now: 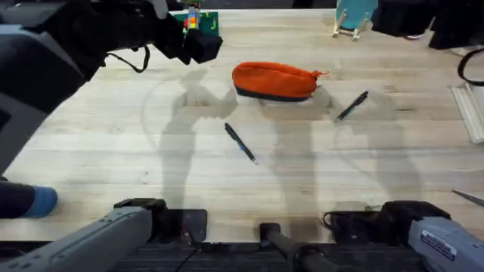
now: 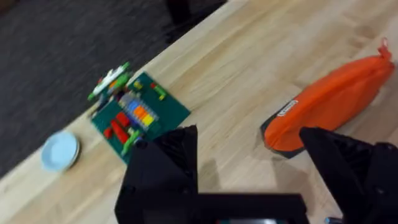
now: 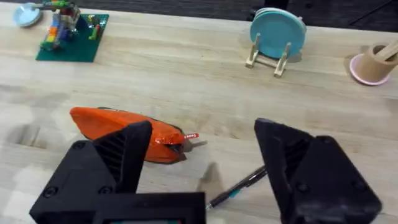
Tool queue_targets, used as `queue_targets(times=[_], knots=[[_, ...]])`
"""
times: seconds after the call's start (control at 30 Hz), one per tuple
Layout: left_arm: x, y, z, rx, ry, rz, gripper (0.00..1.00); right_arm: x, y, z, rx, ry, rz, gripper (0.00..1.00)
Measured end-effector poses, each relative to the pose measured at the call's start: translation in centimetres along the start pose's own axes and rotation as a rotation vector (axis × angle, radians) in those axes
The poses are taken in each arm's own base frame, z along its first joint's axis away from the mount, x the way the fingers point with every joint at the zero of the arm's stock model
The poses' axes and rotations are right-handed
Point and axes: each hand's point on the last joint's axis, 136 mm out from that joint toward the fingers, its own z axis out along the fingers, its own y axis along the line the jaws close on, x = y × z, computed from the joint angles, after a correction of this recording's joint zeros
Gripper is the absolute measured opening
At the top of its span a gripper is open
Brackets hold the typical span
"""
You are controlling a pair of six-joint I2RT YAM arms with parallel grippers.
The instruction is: Unzip the bag, pick up the pens from the table one at a time and place them inside, then zip the bag closed.
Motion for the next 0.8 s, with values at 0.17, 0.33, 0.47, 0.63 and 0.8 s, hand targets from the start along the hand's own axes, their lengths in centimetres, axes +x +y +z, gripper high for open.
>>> queue_targets(times=[0.17, 0.33, 0.47, 0.63, 0.8], knots=[[0.5, -0.9, 1.1, 0.075, -0.004, 0.069, 0.992, 0.1, 0.2, 0.2, -0.015, 0.006, 0.001, 0.996], [1.5, -1.2, 2.0, 0.112, 0.013, 0.076, 0.993, 0.1, 0.3, 0.2, -0.018, 0.005, 0.001, 0.996], [1.5, -1.3, 2.0, 0.117, 0.012, 0.084, 0.992, 0.1, 0.3, 0.2, -0.018, 0.006, 0.001, 0.996], [1.5, -1.3, 2.0, 0.118, 0.011, 0.088, 0.993, 0.1, 0.3, 0.2, -0.021, 0.006, 0.001, 0.996], [1.7, -1.3, 2.3, 0.126, 0.014, 0.084, 0.993, 0.1, 0.4, 0.2, -0.025, 0.006, 0.001, 0.996]])
